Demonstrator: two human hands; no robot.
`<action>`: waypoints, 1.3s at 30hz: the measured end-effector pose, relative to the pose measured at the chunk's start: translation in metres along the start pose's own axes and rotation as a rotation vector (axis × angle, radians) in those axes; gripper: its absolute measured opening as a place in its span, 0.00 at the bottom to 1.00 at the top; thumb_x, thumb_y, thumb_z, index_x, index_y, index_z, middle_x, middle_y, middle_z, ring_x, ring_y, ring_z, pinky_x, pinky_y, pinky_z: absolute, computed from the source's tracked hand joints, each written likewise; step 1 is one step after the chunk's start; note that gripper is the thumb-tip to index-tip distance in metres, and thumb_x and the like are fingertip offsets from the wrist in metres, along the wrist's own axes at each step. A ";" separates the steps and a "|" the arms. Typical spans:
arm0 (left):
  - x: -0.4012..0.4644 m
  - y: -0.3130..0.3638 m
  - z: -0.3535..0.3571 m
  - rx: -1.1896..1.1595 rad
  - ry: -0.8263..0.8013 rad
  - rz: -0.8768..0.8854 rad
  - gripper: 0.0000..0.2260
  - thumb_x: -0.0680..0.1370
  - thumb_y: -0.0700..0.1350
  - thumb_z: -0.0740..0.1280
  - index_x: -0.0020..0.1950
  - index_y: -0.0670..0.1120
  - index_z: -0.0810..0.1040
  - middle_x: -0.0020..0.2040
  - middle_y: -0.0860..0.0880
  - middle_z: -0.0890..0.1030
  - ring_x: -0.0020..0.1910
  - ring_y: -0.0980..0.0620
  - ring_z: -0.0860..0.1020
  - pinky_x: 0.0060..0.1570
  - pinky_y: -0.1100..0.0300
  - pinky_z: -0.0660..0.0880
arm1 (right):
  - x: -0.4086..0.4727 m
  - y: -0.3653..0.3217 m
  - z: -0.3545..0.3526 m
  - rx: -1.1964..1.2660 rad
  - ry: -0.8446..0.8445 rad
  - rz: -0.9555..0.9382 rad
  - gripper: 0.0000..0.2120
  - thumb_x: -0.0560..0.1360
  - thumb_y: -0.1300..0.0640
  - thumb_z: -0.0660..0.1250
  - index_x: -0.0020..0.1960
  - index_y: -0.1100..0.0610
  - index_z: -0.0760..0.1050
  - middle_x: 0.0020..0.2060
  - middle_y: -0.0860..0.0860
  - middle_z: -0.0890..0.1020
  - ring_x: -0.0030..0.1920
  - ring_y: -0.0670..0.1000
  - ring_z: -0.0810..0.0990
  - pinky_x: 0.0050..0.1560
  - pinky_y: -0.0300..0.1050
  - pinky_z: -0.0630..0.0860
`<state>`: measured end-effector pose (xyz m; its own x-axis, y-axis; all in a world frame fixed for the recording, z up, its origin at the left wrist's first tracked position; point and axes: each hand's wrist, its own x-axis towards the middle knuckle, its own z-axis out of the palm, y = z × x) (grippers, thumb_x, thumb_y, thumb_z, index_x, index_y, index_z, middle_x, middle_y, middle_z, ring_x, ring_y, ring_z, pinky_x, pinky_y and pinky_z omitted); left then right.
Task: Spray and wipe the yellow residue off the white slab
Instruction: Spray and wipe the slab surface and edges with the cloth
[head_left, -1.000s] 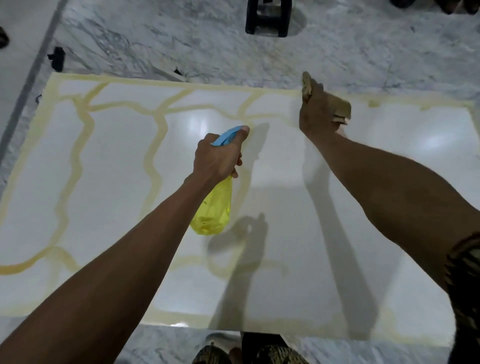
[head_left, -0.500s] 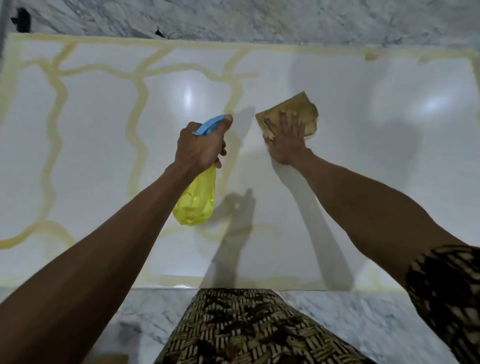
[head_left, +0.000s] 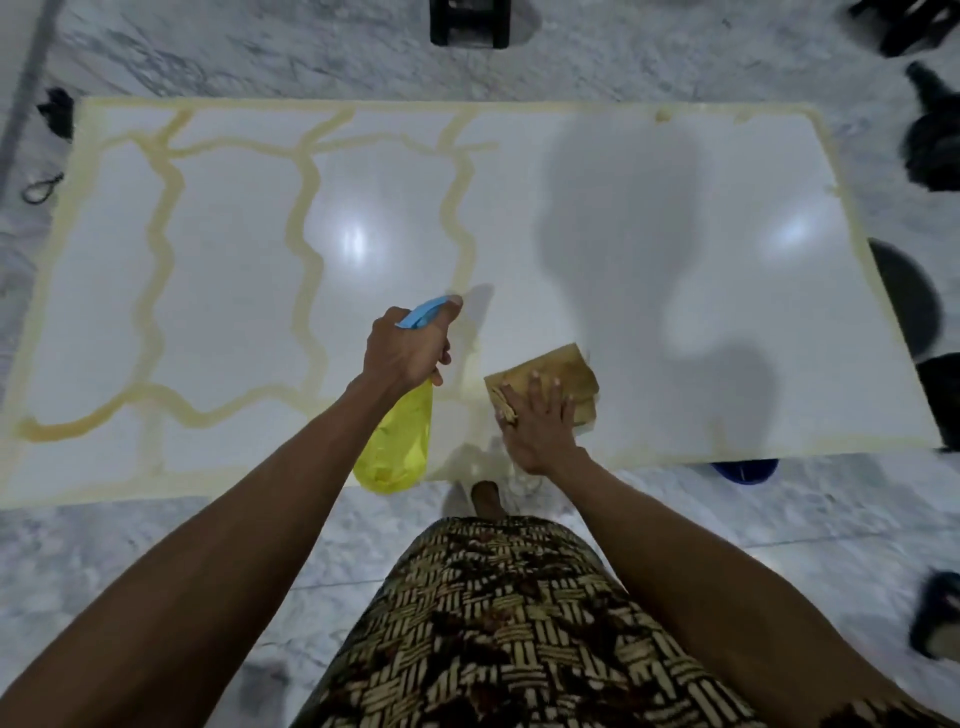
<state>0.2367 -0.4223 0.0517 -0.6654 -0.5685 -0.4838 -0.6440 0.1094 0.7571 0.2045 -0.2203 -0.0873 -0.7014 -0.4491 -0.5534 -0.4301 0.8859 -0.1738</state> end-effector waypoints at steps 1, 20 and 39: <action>-0.006 -0.003 -0.002 -0.004 -0.008 0.009 0.27 0.81 0.64 0.68 0.38 0.40 0.83 0.36 0.44 0.87 0.25 0.46 0.83 0.37 0.57 0.80 | -0.008 -0.005 0.003 0.053 -0.067 0.010 0.29 0.82 0.38 0.43 0.81 0.43 0.48 0.81 0.55 0.45 0.79 0.65 0.41 0.76 0.65 0.39; 0.092 0.074 -0.077 -0.109 0.084 0.085 0.24 0.80 0.64 0.68 0.36 0.45 0.81 0.37 0.43 0.87 0.28 0.43 0.84 0.38 0.54 0.83 | 0.222 -0.066 -0.281 0.723 0.542 -0.040 0.19 0.85 0.50 0.52 0.73 0.56 0.65 0.63 0.58 0.78 0.60 0.56 0.77 0.54 0.44 0.68; 0.196 0.062 -0.091 -0.130 0.144 -0.015 0.20 0.81 0.63 0.69 0.36 0.52 0.81 0.36 0.44 0.86 0.36 0.38 0.86 0.39 0.49 0.85 | 0.381 -0.119 -0.178 -0.032 0.297 -0.132 0.26 0.83 0.40 0.45 0.80 0.41 0.48 0.81 0.56 0.46 0.79 0.63 0.39 0.76 0.64 0.35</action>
<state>0.1004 -0.6012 0.0441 -0.5893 -0.6811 -0.4345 -0.5926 -0.0011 0.8055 -0.1126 -0.5173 -0.1322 -0.7715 -0.5782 -0.2655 -0.5425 0.8158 -0.2003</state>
